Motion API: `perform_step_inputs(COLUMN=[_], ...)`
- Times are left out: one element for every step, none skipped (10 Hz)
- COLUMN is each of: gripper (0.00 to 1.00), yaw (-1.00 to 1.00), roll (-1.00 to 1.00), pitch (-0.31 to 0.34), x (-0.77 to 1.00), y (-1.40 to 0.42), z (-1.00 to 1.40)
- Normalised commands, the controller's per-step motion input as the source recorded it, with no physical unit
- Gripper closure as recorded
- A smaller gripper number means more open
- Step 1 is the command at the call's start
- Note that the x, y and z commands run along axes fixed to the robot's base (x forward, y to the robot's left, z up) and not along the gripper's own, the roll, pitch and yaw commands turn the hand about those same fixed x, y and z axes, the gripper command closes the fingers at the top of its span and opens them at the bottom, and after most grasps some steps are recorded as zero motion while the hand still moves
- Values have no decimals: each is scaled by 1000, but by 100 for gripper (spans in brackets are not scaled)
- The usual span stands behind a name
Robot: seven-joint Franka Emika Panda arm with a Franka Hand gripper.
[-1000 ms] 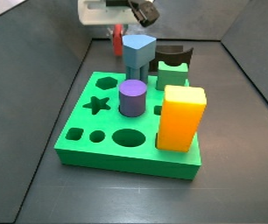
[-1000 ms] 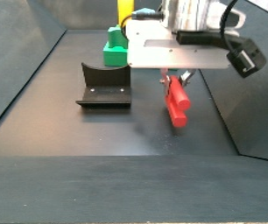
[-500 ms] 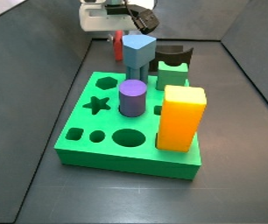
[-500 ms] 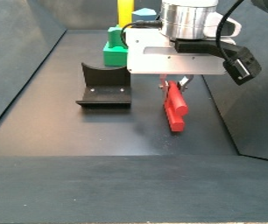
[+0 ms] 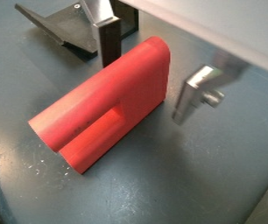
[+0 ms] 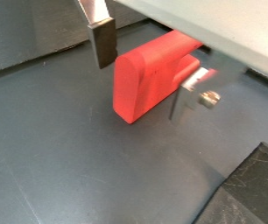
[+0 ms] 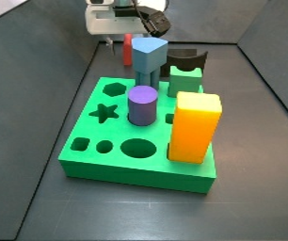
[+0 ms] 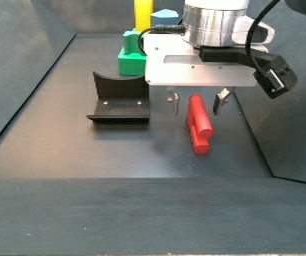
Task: Pick up the square-circle object. Move up. Rotate the square-circle object. Place the square-circle object on the fixture. Regrasp the square-circle object. Move to above the board. Insert the square-circle object.
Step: Rotate the square-circle object.
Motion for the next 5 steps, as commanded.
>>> perform_step_inputs(gripper=[0,0,0,0,0], yaw=[0,-1,-10,-15,-20], roll=[0,0,14,23,37], pitch=[0,9,46,61,71], x=[0,-6,-21,-23,-22], y=[0,0,3,5,7], z=[1000,1000,1000,1000,1000])
